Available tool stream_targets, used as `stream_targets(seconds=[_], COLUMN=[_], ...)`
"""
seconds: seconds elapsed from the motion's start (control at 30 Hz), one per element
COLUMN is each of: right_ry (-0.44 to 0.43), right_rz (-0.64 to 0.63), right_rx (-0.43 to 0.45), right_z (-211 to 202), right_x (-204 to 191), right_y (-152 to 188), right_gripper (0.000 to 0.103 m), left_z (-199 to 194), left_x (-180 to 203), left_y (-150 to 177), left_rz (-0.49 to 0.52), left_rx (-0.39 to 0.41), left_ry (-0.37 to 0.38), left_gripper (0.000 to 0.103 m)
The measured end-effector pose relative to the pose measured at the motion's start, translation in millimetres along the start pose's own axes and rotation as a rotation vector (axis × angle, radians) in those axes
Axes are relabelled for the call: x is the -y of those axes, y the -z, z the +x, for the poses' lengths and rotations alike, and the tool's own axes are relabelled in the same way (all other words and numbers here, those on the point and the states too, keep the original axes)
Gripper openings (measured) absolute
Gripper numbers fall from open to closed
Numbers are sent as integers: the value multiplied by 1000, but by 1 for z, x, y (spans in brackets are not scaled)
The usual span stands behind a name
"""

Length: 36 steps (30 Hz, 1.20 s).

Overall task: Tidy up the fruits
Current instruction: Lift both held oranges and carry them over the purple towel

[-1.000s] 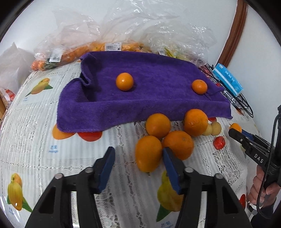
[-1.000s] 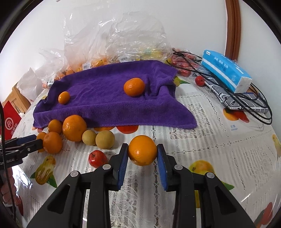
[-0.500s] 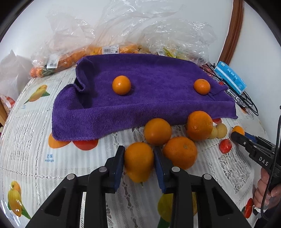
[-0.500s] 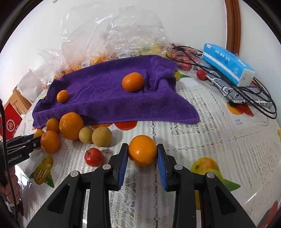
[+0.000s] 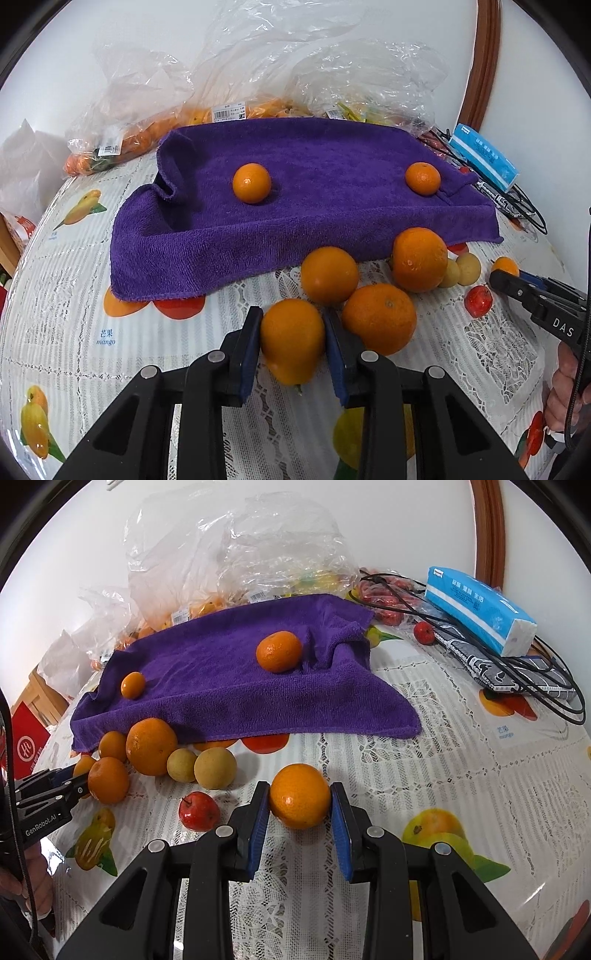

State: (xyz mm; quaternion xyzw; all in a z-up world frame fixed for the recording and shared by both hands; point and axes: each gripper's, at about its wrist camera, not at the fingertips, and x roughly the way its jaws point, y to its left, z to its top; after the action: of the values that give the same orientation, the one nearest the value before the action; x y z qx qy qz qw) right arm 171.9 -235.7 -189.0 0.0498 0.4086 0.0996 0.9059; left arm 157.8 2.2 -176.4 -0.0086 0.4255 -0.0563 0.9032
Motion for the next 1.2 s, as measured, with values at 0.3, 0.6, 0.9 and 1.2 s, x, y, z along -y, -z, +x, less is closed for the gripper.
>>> stream_targets(seconds=[0.3,0.6,0.9,1.2], right_ry=[4,2,5,-13], right_rz=[-13,-29,-60,-79], right_rx=[6,49,155,243], right_z=[-2,-25,-60,-75], right_x=[-3,-13,-28,-44], right_y=[1,-2,-34,-75], right_gripper=[32,32,32,32], left_z=[-11,-33,-62,-68], left_x=[-9,-19,-16,-24], left_y=[7,6,-26,-67], left_rz=[-54,-100,-77,-82], left_rx=[-11,8,85,164], left_ry=[35,55,45,12], left_gripper=[31,31,31,31])
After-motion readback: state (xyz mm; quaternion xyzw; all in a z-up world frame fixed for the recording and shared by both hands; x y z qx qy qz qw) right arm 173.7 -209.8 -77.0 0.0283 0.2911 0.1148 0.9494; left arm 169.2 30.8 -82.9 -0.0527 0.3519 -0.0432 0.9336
